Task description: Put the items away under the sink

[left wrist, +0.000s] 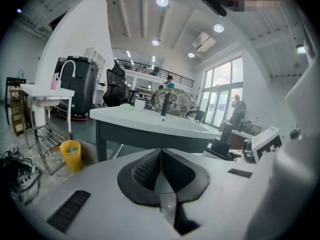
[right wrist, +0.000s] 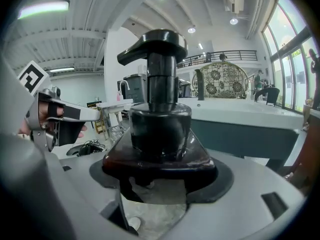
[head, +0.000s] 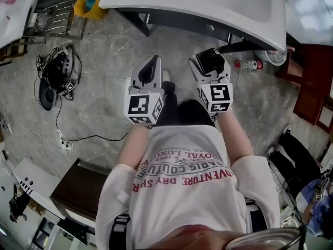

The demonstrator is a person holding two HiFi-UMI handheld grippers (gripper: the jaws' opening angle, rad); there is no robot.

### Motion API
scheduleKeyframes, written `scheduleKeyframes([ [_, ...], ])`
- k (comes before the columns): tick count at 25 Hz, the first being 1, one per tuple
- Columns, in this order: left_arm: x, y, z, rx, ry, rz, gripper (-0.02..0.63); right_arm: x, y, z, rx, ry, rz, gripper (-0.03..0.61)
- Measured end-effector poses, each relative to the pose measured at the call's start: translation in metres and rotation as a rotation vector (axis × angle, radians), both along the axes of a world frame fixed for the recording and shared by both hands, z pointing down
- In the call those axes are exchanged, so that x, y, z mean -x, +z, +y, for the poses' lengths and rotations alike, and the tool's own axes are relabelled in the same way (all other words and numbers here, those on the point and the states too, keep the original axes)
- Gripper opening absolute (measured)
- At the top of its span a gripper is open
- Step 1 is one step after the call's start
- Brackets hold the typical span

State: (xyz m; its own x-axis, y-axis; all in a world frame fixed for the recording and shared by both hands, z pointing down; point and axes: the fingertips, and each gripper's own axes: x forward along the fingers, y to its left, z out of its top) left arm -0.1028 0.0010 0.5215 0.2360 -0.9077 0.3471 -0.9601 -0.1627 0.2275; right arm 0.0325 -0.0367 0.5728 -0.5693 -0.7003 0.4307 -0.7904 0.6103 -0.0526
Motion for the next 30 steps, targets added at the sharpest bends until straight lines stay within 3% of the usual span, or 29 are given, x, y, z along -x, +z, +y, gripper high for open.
scheduleKeyframes([
  [12, 0.043, 0.168, -0.063, -0.078, -0.031, -0.075, 0.023, 0.050, 0.189, -0.064, -0.038, -0.052, -0.023, 0.376],
  [15, 0.049, 0.203, -0.075, -0.090, -0.037, -0.057, 0.023, 0.057, 0.225, -0.081, -0.041, -0.051, -0.035, 0.376],
  [18, 0.047, 0.224, -0.080, -0.126, -0.024, -0.022, 0.023, 0.062, 0.246, -0.093, -0.054, -0.043, -0.051, 0.376],
  [25, 0.052, 0.269, -0.094, -0.150, -0.013, -0.043, 0.023, 0.062, 0.274, -0.128, -0.096, 0.002, -0.015, 0.376],
  [30, 0.057, 0.272, -0.108, -0.160, 0.004, -0.056, 0.023, 0.070, 0.271, -0.158, -0.110, 0.022, 0.002, 0.376],
])
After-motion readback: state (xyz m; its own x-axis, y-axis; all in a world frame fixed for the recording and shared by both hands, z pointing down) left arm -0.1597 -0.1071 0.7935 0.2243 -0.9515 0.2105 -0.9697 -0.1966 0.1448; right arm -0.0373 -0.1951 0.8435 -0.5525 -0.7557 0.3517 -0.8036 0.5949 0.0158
